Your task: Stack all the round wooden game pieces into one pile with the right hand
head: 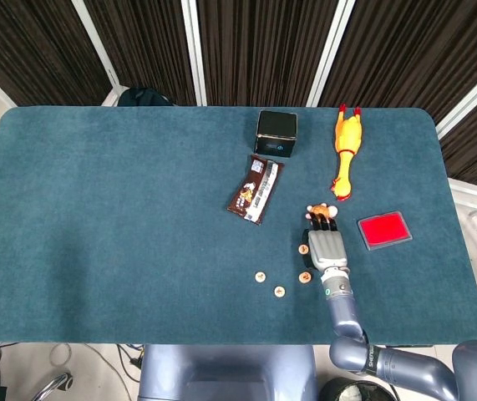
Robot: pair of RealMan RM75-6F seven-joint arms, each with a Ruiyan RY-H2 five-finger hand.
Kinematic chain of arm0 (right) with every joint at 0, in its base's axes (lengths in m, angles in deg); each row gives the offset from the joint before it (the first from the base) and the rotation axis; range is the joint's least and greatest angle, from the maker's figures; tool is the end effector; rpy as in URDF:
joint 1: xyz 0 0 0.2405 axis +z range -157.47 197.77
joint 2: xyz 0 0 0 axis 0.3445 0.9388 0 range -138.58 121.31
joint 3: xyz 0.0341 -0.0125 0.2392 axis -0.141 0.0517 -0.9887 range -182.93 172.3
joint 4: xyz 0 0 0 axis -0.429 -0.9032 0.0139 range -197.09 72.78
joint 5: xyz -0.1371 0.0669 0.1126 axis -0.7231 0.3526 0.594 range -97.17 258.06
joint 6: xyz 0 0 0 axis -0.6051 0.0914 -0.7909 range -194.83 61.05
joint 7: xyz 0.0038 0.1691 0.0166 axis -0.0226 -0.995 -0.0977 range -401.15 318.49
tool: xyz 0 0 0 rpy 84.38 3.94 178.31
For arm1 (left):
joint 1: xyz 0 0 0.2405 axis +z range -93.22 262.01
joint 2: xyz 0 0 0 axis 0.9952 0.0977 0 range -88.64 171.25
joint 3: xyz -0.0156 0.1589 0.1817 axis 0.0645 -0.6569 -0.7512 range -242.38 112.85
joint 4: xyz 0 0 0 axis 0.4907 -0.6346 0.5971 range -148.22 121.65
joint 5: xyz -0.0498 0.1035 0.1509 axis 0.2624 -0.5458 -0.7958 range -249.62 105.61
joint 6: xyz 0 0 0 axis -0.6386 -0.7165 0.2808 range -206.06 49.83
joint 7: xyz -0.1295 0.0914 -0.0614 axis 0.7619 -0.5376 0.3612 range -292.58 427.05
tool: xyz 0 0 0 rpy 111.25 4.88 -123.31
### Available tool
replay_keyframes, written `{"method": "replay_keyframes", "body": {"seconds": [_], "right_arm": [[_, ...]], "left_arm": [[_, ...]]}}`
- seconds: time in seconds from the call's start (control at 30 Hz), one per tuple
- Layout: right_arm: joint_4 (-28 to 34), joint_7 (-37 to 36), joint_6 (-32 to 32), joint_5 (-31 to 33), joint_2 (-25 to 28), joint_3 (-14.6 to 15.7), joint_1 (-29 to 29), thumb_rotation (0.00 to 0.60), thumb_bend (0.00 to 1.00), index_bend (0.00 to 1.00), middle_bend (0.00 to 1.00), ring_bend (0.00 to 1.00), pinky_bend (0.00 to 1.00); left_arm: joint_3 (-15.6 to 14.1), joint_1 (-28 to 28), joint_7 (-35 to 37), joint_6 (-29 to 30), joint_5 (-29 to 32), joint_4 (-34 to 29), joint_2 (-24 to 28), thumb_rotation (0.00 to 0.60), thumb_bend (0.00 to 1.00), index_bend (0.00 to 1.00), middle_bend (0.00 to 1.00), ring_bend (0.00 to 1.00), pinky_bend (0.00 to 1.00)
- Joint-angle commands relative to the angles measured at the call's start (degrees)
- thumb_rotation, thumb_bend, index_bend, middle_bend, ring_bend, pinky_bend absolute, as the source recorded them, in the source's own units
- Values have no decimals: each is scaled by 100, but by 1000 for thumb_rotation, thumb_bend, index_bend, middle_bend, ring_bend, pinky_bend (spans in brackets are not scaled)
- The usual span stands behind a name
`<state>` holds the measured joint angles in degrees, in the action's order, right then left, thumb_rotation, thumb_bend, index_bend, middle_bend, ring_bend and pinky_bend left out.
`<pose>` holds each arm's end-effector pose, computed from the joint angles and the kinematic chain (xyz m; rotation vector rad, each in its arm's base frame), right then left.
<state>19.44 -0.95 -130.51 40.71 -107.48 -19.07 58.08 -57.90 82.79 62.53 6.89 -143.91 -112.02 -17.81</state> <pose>-0.1890 -0.3410 -0.0329 1.5676 -1.1206 0.6042 -0.3175 0.1938 0.2130 -1.1364 -0.9477 -0.7469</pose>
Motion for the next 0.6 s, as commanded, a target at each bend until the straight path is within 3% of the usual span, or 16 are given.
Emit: {"method": "replay_keyframes", "body": {"seconds": [0.03, 0.6], "right_arm": [[13, -14, -4, 2, 14, 10, -3, 600, 424, 474, 0, 0, 0], [159, -131, -121, -99, 91, -22, 21, 600, 424, 515, 0, 0, 0]], "left_arm": [[-3, -2, -9, -5, 3, -3, 1, 600, 187, 120, 0, 0, 50], [0, -3, 8, -27, 35, -8, 10, 600, 187, 120, 0, 0, 50]]}}
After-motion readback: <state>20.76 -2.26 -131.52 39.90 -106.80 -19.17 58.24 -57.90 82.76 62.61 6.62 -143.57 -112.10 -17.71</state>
